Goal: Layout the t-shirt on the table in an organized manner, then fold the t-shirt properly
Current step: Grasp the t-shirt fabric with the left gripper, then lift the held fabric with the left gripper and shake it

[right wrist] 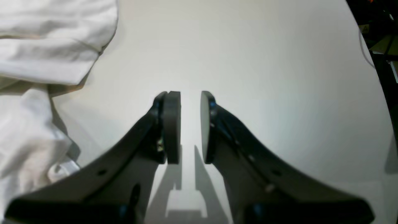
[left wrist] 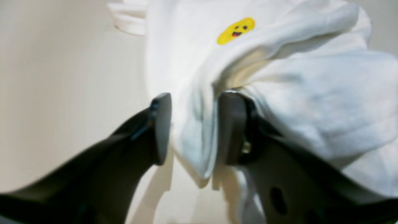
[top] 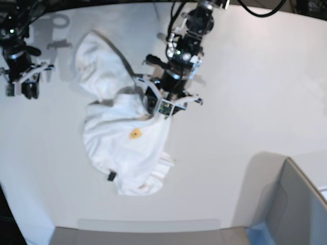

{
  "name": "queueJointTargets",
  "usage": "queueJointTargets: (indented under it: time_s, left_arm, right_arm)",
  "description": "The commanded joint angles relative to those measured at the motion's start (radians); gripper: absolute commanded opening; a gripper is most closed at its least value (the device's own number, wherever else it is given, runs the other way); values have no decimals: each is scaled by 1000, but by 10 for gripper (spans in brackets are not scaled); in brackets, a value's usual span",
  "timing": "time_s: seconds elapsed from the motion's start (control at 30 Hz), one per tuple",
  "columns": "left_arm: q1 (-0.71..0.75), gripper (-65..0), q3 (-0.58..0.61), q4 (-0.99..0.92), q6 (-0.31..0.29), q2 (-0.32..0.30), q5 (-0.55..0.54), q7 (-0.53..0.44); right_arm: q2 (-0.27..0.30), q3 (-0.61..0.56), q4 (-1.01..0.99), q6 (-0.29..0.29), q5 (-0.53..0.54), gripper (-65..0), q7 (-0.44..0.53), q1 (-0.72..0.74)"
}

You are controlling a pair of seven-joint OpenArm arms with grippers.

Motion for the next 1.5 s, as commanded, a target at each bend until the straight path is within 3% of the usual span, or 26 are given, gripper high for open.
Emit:
queueJointTargets:
  time_s: [0.0,0.17,0.33,0.4,0.53,0.67,0.8,0.97,1.47]
  left_arm:
    - [8,-366,-2,55,8,-6,6,-26]
    - [24,-366,4,194,8,-88,5,-29]
    - [-75,-363,189,192,6,-151,8,-1]
    - [-147,-363,333,177,6,-181,8,82]
    - [-305,-363,589,172,11,-184,8,283]
    - [-405,-363,716,120,14,-175,8,393]
    - [-425,-363,721,20,25,-138,8,398]
    - [-460,-363,730,-47,88,-111,8,396]
    - [-467,-366,723,-149,88,-109,8,347]
  right_arm:
    - [16,4,14,10,15,-531,27,4]
    - [17,4,11,10,15,-531,27,-1]
    - [16,4,11,10,15,-531,27,-1]
    - [14,4,11,10,15,-531,27,-1]
    - [14,4,11,10,14,-531,25,-4]
    - [11,4,11,10,-43,-531,25,-8]
    - [-4,4,11,10,-77,-531,27,-7]
    - [-9,4,11,10,-77,-531,27,-7]
    - [-11,4,11,10,-74,-532,27,-8]
